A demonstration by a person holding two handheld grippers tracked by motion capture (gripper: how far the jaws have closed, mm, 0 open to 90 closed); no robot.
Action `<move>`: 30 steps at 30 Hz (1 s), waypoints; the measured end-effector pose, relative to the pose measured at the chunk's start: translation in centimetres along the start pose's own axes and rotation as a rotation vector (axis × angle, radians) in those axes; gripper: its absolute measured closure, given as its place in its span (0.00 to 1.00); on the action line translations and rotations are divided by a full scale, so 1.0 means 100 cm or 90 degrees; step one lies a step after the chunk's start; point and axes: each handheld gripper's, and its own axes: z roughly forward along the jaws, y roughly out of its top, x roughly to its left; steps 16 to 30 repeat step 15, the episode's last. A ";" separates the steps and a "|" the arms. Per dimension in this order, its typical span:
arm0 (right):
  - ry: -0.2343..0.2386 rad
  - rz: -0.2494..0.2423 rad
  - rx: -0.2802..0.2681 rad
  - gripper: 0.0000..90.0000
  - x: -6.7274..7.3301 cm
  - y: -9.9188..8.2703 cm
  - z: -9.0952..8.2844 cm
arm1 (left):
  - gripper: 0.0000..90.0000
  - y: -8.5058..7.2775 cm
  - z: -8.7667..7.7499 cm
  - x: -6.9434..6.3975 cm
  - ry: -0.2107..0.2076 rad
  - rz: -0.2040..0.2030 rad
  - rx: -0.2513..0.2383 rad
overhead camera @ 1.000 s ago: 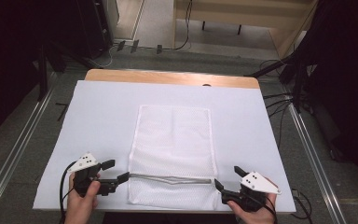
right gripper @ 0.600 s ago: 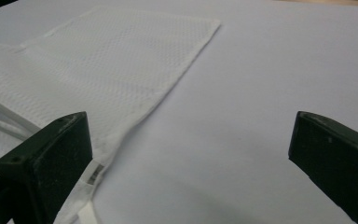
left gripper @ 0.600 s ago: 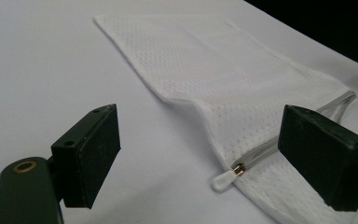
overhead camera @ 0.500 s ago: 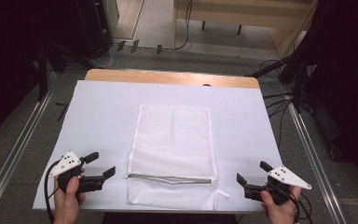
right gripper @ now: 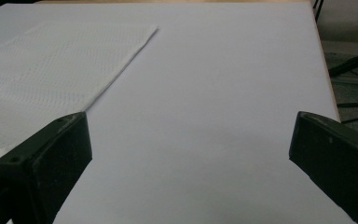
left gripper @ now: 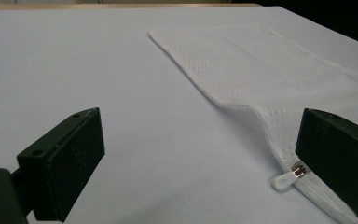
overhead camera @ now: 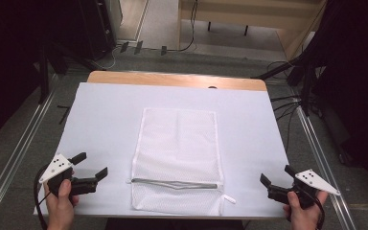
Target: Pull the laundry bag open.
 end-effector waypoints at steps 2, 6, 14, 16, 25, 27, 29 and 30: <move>-0.003 0.004 -0.003 0.00 -0.003 -0.001 0.000 | 0.02 0.000 0.000 0.000 0.005 -0.002 -0.004; -0.006 0.003 -0.004 0.00 -0.003 -0.001 0.000 | 0.02 0.000 0.000 0.000 0.008 -0.001 0.000; -0.007 0.001 0.001 0.00 -0.002 -0.001 0.001 | 0.02 -0.001 0.002 0.002 0.018 -0.006 0.010; -0.007 0.001 0.001 0.00 -0.002 -0.001 0.001 | 0.02 -0.002 0.003 0.002 0.019 -0.008 0.013; -0.007 0.001 0.001 0.00 -0.002 -0.001 0.001 | 0.02 -0.002 0.003 0.002 0.019 -0.008 0.013; -0.007 0.001 0.001 0.00 -0.002 -0.001 0.001 | 0.02 -0.002 0.003 0.002 0.019 -0.008 0.013; -0.007 0.001 0.001 0.00 -0.002 -0.001 0.001 | 0.02 -0.002 0.003 0.002 0.019 -0.008 0.013; -0.007 0.001 0.001 0.00 -0.002 -0.001 0.001 | 0.02 -0.002 0.003 0.002 0.019 -0.008 0.013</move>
